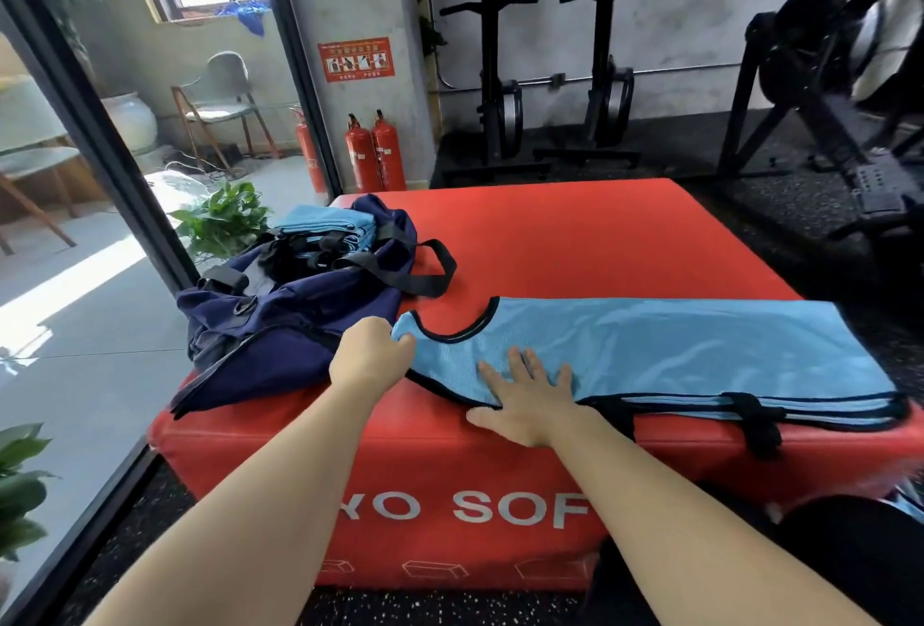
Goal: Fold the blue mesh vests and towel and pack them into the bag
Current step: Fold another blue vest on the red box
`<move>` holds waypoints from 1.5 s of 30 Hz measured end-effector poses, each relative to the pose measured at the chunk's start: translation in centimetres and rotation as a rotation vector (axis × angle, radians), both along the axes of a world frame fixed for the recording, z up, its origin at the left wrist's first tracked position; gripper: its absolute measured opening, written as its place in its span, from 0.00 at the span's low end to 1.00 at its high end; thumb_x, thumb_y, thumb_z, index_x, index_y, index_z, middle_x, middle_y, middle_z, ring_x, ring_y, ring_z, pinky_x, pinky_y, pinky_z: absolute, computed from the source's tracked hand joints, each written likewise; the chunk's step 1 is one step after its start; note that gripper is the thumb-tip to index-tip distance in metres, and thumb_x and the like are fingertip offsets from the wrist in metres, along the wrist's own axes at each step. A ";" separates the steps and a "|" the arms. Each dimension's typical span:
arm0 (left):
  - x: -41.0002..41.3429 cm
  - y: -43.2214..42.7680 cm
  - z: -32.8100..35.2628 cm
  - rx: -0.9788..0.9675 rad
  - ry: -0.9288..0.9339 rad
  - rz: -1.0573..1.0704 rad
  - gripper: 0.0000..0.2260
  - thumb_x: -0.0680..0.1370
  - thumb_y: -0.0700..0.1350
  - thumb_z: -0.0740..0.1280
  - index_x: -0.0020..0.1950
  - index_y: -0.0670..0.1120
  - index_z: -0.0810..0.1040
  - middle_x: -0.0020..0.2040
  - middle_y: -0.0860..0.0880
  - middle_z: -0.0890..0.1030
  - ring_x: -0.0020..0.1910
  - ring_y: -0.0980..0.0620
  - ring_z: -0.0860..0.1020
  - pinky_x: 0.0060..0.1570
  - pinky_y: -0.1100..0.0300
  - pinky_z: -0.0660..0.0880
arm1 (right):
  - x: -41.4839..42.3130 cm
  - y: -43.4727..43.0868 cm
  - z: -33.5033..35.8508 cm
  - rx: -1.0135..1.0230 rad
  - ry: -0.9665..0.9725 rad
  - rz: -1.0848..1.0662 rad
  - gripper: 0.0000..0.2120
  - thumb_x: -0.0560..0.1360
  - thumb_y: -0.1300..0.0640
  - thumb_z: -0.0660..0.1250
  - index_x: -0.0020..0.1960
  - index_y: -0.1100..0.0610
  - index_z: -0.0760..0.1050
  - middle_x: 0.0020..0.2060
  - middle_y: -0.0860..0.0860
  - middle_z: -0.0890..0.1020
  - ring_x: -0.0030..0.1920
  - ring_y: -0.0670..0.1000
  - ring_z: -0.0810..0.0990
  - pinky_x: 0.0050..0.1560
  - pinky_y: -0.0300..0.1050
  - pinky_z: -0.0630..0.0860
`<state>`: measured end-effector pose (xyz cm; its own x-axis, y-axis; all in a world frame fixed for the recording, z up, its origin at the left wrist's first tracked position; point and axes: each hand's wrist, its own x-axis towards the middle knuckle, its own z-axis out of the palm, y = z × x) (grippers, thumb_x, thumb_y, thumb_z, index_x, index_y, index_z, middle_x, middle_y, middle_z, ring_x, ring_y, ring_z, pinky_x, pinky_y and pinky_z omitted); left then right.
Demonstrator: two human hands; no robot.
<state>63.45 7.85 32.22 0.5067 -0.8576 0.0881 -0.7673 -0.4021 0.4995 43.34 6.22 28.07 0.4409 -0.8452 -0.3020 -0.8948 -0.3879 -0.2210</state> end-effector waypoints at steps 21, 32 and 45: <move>-7.8 -2.9 -0.6 -0.145 0.286 -0.113 0.11 0.77 0.42 0.62 0.55 0.49 0.81 0.52 0.50 0.83 0.51 0.49 0.79 0.50 0.58 0.72 | -2.7 -4.0 2.1 0.063 -0.678 -0.665 0.16 0.71 0.61 0.64 0.30 0.54 0.61 0.27 0.49 0.65 0.27 0.50 0.63 0.27 0.42 0.57; -12.8 -5.3 -1.0 -0.065 0.076 -0.182 0.22 0.83 0.54 0.52 0.75 0.47 0.68 0.76 0.49 0.67 0.78 0.49 0.55 0.74 0.48 0.52 | -18.9 -7.1 6.9 -0.280 -0.885 -0.882 0.19 0.67 0.66 0.63 0.29 0.52 0.56 0.26 0.50 0.57 0.32 0.52 0.56 0.33 0.50 0.53; -19.8 -7.4 -1.5 0.083 0.020 -0.328 0.21 0.85 0.50 0.47 0.71 0.41 0.69 0.75 0.45 0.66 0.79 0.48 0.54 0.76 0.48 0.46 | -27.1 -7.8 6.9 -0.500 -0.942 -0.865 0.19 0.70 0.64 0.64 0.29 0.55 0.57 0.26 0.50 0.59 0.29 0.51 0.56 0.31 0.47 0.54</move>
<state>43.68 0.43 30.71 0.2032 -0.9791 0.0036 -0.8530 -0.1752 0.4916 16.24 -1.63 34.93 -0.4109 -0.8822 0.2299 -0.4802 -0.0049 -0.8771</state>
